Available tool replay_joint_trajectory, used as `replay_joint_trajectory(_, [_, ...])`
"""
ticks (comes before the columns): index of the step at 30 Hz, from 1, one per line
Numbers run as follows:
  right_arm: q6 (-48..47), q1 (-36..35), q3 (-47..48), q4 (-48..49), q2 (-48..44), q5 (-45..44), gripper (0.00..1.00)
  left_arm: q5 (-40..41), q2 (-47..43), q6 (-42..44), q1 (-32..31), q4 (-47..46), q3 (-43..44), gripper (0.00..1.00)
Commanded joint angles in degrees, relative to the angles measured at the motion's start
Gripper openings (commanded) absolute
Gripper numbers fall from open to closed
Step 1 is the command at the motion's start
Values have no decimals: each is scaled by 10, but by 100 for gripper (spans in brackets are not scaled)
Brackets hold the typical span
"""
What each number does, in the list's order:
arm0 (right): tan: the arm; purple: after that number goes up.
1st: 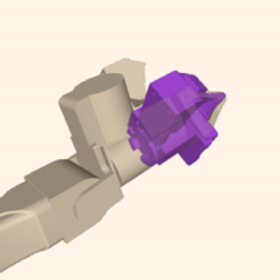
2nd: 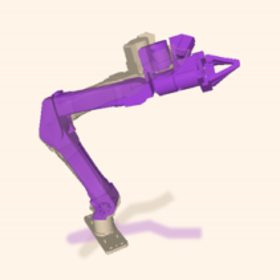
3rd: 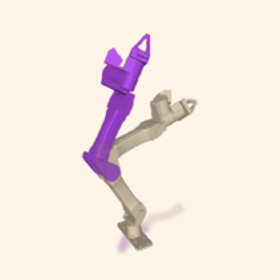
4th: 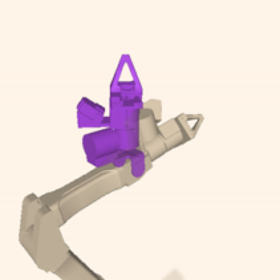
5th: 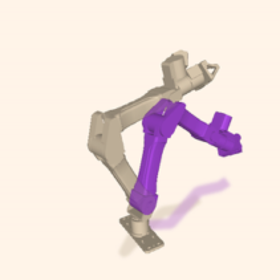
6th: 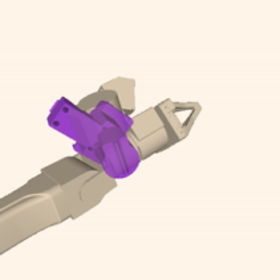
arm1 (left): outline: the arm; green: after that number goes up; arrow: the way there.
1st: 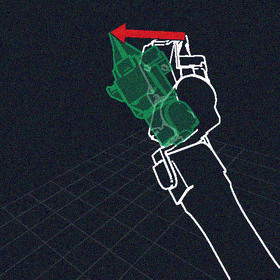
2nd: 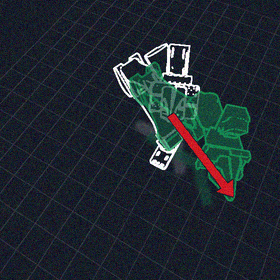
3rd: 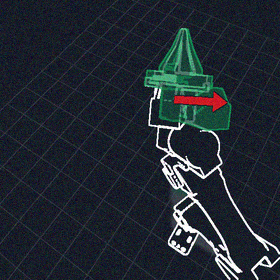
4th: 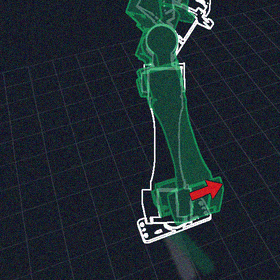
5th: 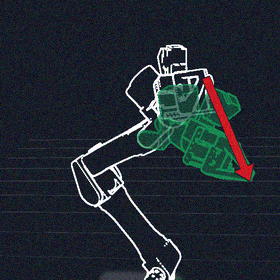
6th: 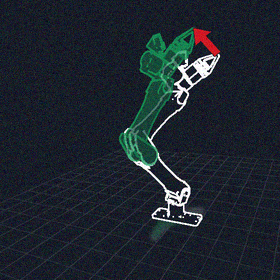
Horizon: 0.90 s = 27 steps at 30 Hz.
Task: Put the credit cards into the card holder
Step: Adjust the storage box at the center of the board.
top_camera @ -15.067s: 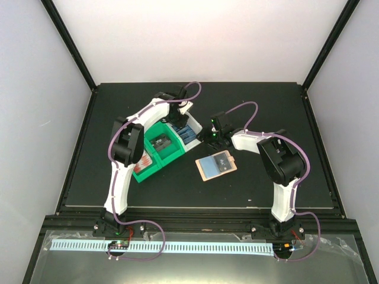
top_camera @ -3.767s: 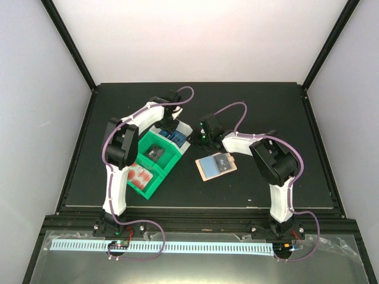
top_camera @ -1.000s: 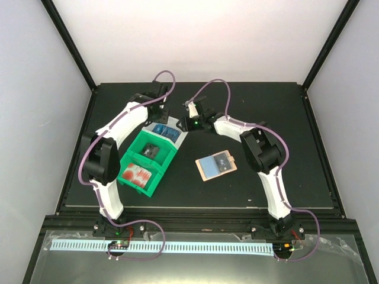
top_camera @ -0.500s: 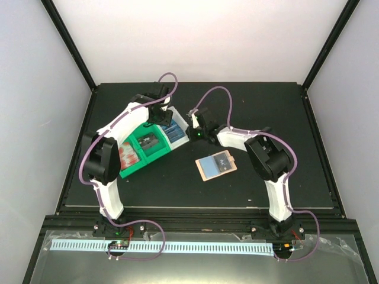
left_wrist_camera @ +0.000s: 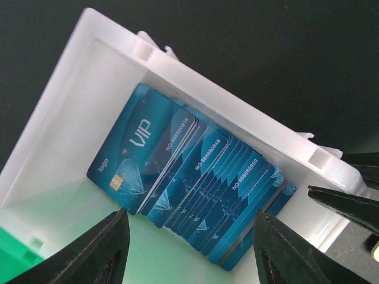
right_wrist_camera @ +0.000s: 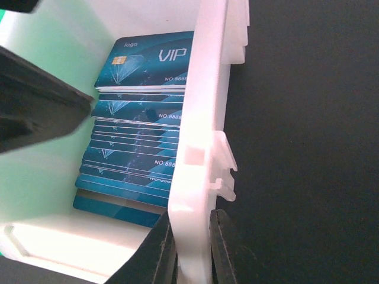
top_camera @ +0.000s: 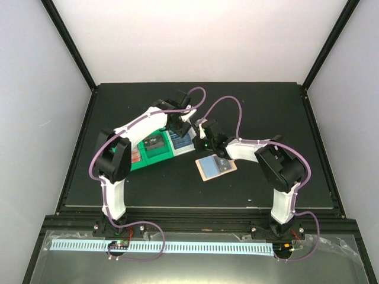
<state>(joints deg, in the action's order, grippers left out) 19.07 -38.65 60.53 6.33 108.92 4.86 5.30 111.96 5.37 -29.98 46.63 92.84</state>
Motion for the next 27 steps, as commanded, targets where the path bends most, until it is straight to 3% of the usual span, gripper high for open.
replay_joint_trajectory(1, [-20,-2,-33,0,-20,9,13,25,21,58,-7,-2,22,58])
replay_joint_trajectory(11, [-88,28,-95,39,-49,69,8,33,22,71,-8,-11,-4,57])
replay_joint_trajectory(19, [-66,56,-67,25,-38,82,11,-8,32,107,-15,-27,0,58])
replay_joint_trajectory(27, [-11,66,-44,26,-6,108,14,32,79,134,-18,-63,12,60])
